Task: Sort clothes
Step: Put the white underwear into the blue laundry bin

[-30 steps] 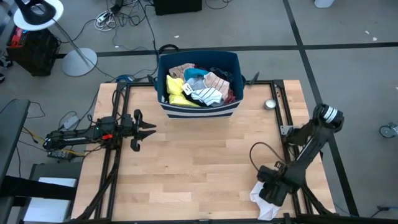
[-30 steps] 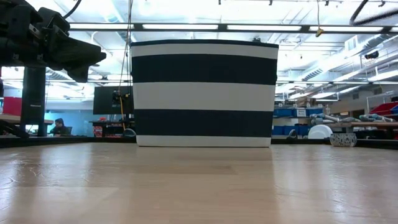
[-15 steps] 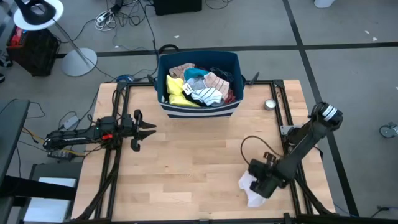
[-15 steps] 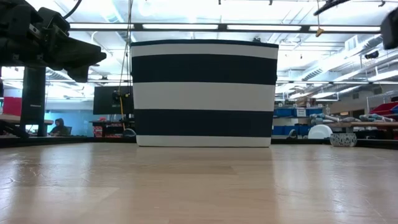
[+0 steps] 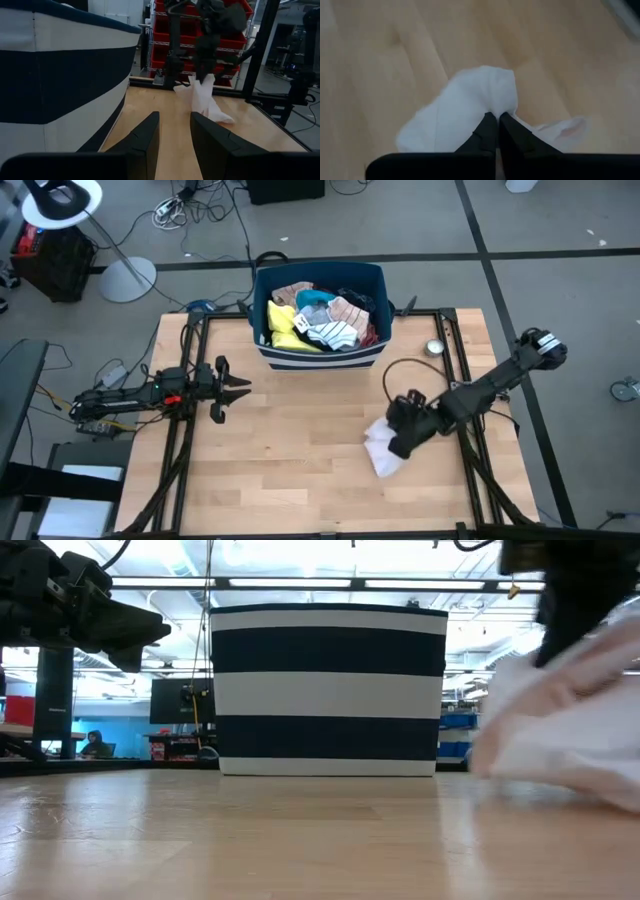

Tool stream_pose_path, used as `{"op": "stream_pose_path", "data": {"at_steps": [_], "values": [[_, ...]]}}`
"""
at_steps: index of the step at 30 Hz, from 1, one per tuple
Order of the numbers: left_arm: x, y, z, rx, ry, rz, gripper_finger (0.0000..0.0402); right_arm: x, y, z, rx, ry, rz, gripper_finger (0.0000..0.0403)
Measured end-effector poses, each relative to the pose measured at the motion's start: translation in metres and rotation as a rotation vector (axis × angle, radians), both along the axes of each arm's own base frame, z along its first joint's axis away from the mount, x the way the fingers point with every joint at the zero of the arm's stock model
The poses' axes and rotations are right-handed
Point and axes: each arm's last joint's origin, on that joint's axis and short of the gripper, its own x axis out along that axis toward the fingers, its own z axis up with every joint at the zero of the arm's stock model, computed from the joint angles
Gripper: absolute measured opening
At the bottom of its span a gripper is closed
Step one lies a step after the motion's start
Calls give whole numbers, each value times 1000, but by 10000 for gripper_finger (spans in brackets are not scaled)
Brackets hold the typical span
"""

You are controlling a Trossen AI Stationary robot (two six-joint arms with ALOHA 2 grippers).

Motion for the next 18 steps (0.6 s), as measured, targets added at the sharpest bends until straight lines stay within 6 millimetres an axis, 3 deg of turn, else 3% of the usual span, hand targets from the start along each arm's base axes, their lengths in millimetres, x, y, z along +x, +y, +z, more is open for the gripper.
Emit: {"op": "stream_pose_path", "data": {"at_steps": [18], "values": [[0, 0, 0, 0, 0, 0, 115, 57, -84, 60, -6, -602, 93, 2]]}}
